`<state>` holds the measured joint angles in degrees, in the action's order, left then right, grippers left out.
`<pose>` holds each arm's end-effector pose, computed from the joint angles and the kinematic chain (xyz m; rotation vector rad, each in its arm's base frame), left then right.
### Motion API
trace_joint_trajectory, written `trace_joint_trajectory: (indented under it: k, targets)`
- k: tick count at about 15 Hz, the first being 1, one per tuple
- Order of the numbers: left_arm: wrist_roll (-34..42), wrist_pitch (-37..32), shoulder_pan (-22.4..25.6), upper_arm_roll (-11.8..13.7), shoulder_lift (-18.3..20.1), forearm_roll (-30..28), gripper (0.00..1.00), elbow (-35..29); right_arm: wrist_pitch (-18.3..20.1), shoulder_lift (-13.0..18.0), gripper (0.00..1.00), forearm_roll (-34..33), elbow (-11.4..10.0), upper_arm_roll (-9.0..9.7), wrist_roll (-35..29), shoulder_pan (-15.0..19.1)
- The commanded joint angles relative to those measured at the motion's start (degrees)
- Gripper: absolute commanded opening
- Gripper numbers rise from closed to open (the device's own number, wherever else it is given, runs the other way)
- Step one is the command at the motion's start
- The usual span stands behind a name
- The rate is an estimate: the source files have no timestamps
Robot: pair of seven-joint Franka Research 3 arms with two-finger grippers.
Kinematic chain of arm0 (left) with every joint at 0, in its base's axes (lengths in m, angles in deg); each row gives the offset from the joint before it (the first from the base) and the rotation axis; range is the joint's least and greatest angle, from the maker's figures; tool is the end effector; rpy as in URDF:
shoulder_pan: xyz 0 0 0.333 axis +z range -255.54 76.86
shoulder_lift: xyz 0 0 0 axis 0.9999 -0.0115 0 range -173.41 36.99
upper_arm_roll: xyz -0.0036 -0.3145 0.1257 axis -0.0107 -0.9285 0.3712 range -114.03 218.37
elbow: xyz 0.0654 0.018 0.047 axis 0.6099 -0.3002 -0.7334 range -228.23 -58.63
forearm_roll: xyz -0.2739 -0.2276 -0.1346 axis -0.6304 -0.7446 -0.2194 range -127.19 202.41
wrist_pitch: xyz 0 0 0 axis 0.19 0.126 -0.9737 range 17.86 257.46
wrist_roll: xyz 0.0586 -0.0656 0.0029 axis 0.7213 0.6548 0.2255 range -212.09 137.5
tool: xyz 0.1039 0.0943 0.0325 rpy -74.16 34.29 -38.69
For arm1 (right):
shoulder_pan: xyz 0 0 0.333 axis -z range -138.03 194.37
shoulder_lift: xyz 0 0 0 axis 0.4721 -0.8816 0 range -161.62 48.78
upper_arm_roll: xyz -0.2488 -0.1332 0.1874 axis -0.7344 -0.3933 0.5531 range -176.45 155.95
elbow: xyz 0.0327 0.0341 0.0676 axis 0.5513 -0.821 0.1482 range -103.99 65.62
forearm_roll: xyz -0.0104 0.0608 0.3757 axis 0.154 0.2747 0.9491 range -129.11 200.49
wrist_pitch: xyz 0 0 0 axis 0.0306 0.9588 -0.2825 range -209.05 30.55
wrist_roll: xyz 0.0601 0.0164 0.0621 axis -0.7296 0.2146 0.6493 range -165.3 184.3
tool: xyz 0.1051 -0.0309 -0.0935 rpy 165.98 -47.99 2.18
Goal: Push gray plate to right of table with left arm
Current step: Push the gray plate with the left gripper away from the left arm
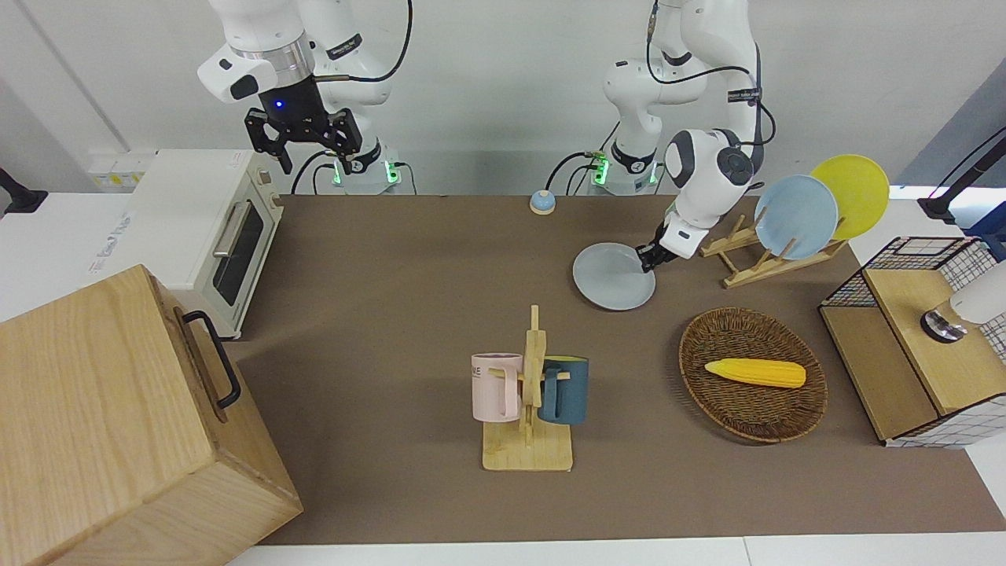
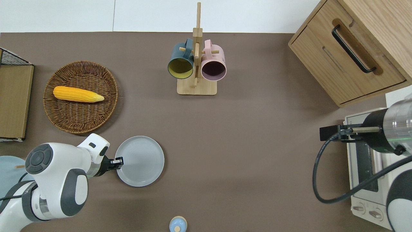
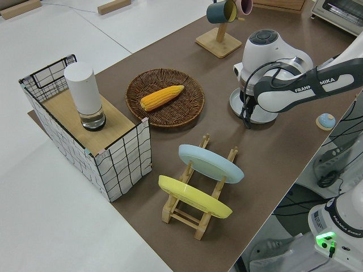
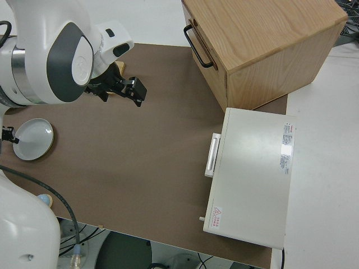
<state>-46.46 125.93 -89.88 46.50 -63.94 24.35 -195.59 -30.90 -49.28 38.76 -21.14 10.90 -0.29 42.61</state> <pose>0.4310 -0.0568 0.2964 2.9809 0.3296 -0.1886 0.4910 0.0782 0.6375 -3.1323 0.0836 0.0060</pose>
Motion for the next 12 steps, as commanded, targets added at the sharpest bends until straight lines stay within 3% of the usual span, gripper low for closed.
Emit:
trace_joint_trajectory:
  k: [1,5,12]
  targets:
    - [-5.85,2.96,-0.95,-3.80,-0.66,-0.80,0.00,-1.18,0.07,1.57,0.996,1.23,-1.56,0.83,-0.58,1.38]
    - [-9.99,3.93,-1.74,-9.70,-0.66,-2.55,0.00,-1.10,-0.01,1.57,0.996,1.23,-1.56,0.83,-0.58,1.38]
    - [-13.93,5.51,-8.41,-12.08,-0.84,-9.41,0.00,-0.13,-0.02,1.57,0.996,1.23,-1.56,0.83,-0.58,1.38]
